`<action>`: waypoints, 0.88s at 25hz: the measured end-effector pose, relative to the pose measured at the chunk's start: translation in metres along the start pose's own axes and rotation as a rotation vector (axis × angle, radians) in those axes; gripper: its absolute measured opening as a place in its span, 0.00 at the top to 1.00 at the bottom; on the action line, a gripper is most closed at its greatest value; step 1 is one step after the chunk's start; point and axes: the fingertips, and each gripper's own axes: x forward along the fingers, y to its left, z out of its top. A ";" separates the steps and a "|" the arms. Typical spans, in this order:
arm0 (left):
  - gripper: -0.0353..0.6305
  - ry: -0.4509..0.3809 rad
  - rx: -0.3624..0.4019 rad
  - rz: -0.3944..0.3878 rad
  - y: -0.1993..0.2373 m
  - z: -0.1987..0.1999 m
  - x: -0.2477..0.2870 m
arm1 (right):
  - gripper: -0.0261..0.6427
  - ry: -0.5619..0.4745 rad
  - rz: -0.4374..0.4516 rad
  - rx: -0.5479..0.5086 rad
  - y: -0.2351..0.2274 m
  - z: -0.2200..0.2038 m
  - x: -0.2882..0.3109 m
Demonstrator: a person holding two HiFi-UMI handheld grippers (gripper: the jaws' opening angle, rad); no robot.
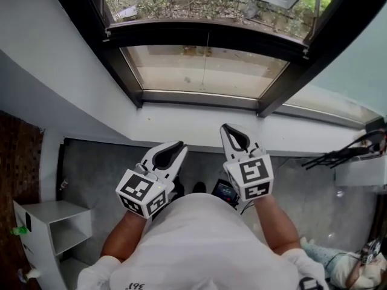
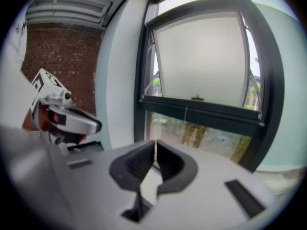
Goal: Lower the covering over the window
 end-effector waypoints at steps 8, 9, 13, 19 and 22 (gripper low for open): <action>0.86 0.002 0.011 -0.019 -0.004 0.002 -0.009 | 0.92 -0.009 -0.020 0.031 0.004 -0.003 -0.009; 0.86 0.008 0.013 -0.025 -0.004 0.002 -0.010 | 0.92 -0.010 -0.022 0.042 0.004 -0.002 -0.009; 0.86 0.026 0.035 -0.043 0.000 0.006 -0.017 | 0.93 -0.013 -0.022 0.080 0.014 0.001 -0.006; 0.86 0.035 0.042 -0.059 0.016 0.007 -0.032 | 0.93 -0.003 -0.028 0.075 0.036 0.003 0.003; 0.86 0.037 0.042 -0.069 0.019 0.006 -0.037 | 0.93 0.006 -0.035 0.064 0.043 0.002 0.003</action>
